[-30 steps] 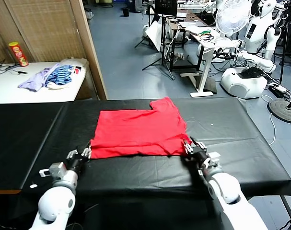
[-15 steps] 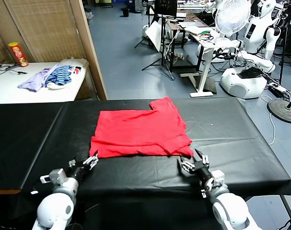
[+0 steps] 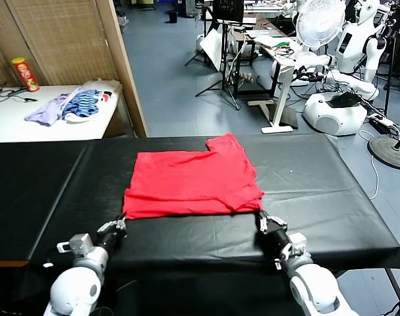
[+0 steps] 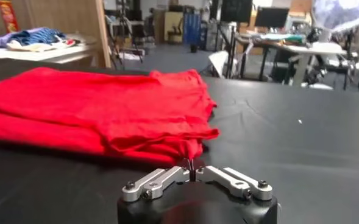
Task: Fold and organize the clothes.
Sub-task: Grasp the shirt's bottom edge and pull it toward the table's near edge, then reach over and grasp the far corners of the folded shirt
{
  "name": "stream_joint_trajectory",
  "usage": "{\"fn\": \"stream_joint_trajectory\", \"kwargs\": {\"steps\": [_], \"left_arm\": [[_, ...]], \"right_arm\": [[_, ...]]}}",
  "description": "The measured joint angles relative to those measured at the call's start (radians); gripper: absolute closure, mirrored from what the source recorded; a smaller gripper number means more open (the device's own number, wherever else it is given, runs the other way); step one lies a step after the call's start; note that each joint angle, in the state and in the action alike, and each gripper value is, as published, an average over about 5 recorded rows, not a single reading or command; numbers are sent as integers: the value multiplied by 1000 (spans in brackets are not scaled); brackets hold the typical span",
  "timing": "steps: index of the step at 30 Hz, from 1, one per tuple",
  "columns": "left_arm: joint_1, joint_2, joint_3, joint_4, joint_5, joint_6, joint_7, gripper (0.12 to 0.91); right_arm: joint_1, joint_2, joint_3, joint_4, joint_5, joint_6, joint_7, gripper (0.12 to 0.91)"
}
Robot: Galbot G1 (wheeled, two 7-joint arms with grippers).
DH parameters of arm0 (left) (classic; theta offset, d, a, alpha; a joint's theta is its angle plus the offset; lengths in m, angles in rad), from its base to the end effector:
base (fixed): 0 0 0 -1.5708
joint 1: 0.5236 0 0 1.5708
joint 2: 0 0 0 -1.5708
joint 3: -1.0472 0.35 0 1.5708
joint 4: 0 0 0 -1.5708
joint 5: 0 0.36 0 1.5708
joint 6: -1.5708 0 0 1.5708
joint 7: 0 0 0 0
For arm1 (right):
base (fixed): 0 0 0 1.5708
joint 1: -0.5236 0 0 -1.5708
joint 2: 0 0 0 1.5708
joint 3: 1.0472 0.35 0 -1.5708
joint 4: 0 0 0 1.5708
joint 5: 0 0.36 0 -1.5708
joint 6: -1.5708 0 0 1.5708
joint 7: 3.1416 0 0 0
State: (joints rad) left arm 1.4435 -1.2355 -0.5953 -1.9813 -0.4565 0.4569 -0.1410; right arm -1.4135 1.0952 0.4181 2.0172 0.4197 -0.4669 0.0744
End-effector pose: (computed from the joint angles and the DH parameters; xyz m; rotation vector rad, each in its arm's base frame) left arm 0.2315 0.0902 -0.2997 0.0577 -2.6877 0.0962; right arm 0.2339 -0.0587 -0.2918 0.2892 -2.6579 0.0860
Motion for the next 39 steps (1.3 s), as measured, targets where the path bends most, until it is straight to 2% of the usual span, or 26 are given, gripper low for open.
{"fn": "stream_joint_trajectory", "kwargs": {"steps": [4,12,14,18,21,23,25,28,31,35,39], "left_arm": [[49,37,-7,-55,8,35,-17,905],[188,101,-50,-182,0,69,-13,905],[219,105,-58,-202,-9,76,-13,905],[261,105,-65,-234,-16,91,-16,887],[288,105,-72,-257,-31,116,-37,777],[307,105,-82,-279,-54,133,-58,663],[327,106,-96,-307,-78,138,-80,546],[341,111,-113,-347,-102,125,-110,383],[319,129,-117,-364,-134,109,-132,268],[211,174,-96,-335,-192,108,-156,234],[28,216,-43,-254,-273,118,-175,232]], "right_arm": [[-68,-19,18,67,3,-45,11,900],[-178,-15,27,144,-6,-61,3,877],[-194,-14,32,157,-7,-67,-4,811],[-225,-24,50,195,2,-85,-15,601],[-246,-37,76,239,33,-98,-15,434],[-249,-48,101,268,64,-106,-9,327],[-238,-59,126,289,94,-111,5,261],[-174,-72,141,283,117,-103,27,232],[-52,-71,121,223,120,-94,42,228],[145,-50,48,94,92,-99,51,227],[342,-19,-48,-64,56,-103,55,227]]}}
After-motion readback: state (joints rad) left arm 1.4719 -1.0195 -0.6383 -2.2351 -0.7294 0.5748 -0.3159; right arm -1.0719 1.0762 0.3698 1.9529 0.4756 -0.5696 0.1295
